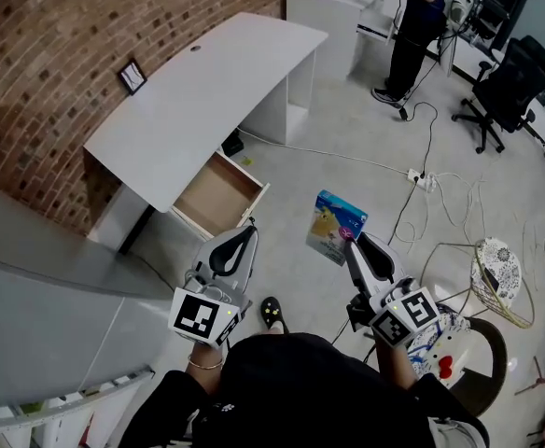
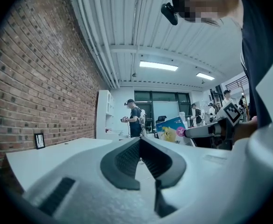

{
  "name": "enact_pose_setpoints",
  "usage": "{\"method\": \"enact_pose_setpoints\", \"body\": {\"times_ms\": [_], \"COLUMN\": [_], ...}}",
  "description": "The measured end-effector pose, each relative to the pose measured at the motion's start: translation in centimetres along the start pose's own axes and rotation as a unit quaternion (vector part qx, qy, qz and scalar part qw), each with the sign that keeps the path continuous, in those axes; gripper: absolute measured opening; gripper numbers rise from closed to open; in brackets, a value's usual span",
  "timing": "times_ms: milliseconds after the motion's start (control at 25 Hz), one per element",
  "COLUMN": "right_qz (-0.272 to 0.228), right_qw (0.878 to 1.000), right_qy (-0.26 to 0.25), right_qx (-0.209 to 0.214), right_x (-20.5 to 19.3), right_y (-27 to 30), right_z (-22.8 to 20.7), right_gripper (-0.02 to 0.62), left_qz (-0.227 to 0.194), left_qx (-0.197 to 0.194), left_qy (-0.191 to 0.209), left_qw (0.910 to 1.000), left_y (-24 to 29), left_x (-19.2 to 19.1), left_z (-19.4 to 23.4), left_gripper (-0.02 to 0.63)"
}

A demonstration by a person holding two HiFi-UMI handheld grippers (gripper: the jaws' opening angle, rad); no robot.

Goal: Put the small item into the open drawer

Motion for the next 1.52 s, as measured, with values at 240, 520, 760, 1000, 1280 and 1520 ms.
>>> {"method": "enact_pose_setpoints", "body": {"times_ms": [240, 520, 760, 1000, 1280, 1520], "right_qz": [0.005, 0.009, 0.005, 0.007, 0.009, 0.029], "right_qw": [1.0, 1.0, 0.999, 0.998, 0.999, 0.999], "right_qy": [-0.012, -0.024, -0.035, -0.043, -0.038, -0.03], "right_qx": [-0.007, -0.017, -0.028, -0.039, -0.021, 0.014], "right_x": [0.6, 0.8, 1.2, 1.1, 1.3, 0.7], "right_y": [3.4, 6.4, 8.5, 10.3, 11.9, 14.2], "right_z": [-0.1, 0.1, 0.2, 0.2, 0.9, 1.3], "right_gripper": [0.095, 0.095, 0.095, 0.095, 0.095, 0.095], "left_qz": [-0.005, -0.012, -0.026, -0.039, -0.042, -0.032], "left_qx": [0.004, -0.001, -0.009, -0.02, 0.008, 0.057], "left_qy": [-0.004, -0.019, -0.024, -0.028, -0.033, -0.031], "left_qw": [1.0, 0.9998, 0.9993, 0.9986, 0.9986, 0.9974], "left_y": [1.1, 2.1, 3.5, 4.5, 3.6, 1.4], "left_x": [-0.8, -2.0, -2.6, -3.2, -3.5, -4.2], "left_z": [3.5, 6.4, 8.8, 10.6, 12.4, 13.5], "left_gripper": [0.0, 0.0, 0.0, 0.0, 0.0, 0.0]}}
Point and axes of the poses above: the fingertips, and each gripper's own axes: y forward along the fingers, z to its left, x out of its top, the point moved 5 cm from there along -y, backward along the fingers, and after that the axes turned 13 degrees about y, right-handed, at the moved point
